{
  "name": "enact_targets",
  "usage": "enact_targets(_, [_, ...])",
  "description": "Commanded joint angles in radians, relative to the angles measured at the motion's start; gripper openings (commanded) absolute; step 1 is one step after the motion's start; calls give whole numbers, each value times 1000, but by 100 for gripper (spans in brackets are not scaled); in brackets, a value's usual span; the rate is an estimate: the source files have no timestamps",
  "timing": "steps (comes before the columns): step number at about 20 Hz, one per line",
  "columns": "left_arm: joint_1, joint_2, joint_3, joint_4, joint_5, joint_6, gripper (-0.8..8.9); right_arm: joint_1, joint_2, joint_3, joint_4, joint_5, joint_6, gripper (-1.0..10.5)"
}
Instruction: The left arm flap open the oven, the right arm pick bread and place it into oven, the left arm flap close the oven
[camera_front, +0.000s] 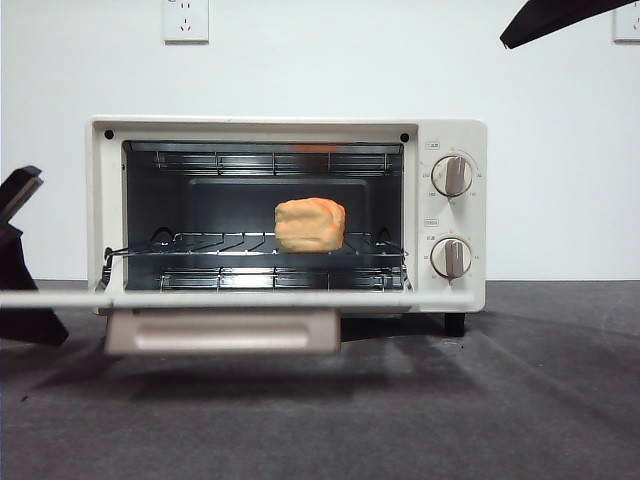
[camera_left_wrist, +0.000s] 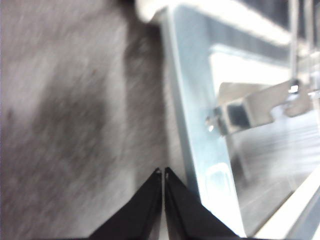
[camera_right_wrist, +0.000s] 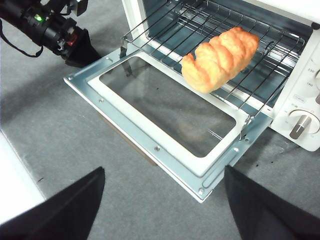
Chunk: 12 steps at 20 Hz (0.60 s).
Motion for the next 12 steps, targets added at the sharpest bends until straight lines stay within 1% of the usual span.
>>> enact_targets(1, [-1, 12, 11, 71, 95, -37, 14, 9, 4, 9, 13, 1, -3, 378])
enact_targets(5, [15, 12, 11, 140, 111, -77, 14, 9, 4, 9, 12, 1, 1, 379])
enact_targets(12, [63, 12, 11, 307, 111, -181, 14, 8, 4, 9, 13, 1, 8, 379])
